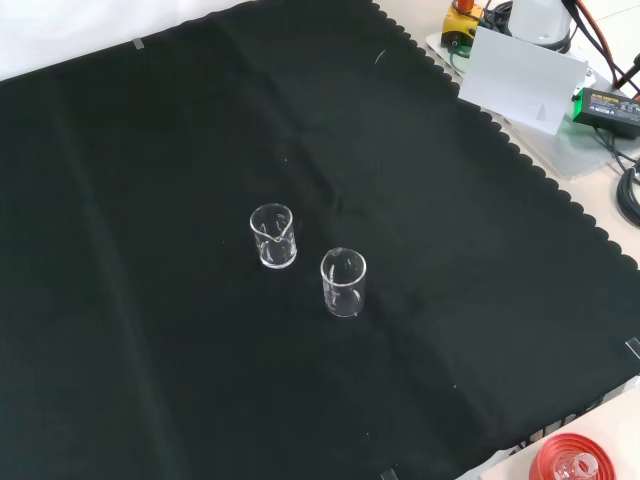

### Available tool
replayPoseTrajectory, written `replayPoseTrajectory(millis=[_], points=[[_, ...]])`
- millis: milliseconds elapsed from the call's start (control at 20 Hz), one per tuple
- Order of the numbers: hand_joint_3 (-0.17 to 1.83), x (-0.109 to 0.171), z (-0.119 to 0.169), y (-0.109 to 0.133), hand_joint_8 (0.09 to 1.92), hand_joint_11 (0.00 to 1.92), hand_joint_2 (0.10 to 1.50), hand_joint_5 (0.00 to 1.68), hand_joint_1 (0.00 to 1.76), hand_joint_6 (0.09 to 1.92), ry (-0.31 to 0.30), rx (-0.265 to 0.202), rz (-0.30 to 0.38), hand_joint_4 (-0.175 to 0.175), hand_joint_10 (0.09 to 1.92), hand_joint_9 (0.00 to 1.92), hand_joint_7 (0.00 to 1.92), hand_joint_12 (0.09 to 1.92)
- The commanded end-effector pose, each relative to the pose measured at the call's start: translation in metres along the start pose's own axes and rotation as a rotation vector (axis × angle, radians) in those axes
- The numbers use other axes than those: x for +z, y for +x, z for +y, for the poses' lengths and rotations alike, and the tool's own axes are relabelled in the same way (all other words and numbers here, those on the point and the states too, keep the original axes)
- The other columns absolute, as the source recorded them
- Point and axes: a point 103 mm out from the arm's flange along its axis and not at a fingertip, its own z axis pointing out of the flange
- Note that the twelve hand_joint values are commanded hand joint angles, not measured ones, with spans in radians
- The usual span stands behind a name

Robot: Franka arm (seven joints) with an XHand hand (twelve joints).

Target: Pick up the beaker on the right.

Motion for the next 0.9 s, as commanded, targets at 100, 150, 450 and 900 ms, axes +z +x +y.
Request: replayPoseTrajectory(millis=[100,150,450,900], points=[[0.44,0.038,0.071,-0.015,0.5,0.0,1.05,0.21,0.45,0.09,-0.034,-0.055,0.067,-0.034,0.66,0.14,0.07,0.97],[0.44,0.046,0.077,-0.015,0.5,0.0,1.05,0.21,0.45,0.09,-0.027,-0.06,0.083,-0.034,0.66,0.14,0.08,0.97],[0.54,0.087,0.106,-0.018,0.55,0.0,0.9,0.21,0.54,0.09,0.003,-0.094,0.134,-0.035,0.67,0.17,0.09,0.98],[0.56,0.133,0.137,-0.022,0.58,0.0,0.78,0.22,0.57,0.09,0.046,-0.168,0.208,-0.038,0.68,0.21,0.13,0.98]])
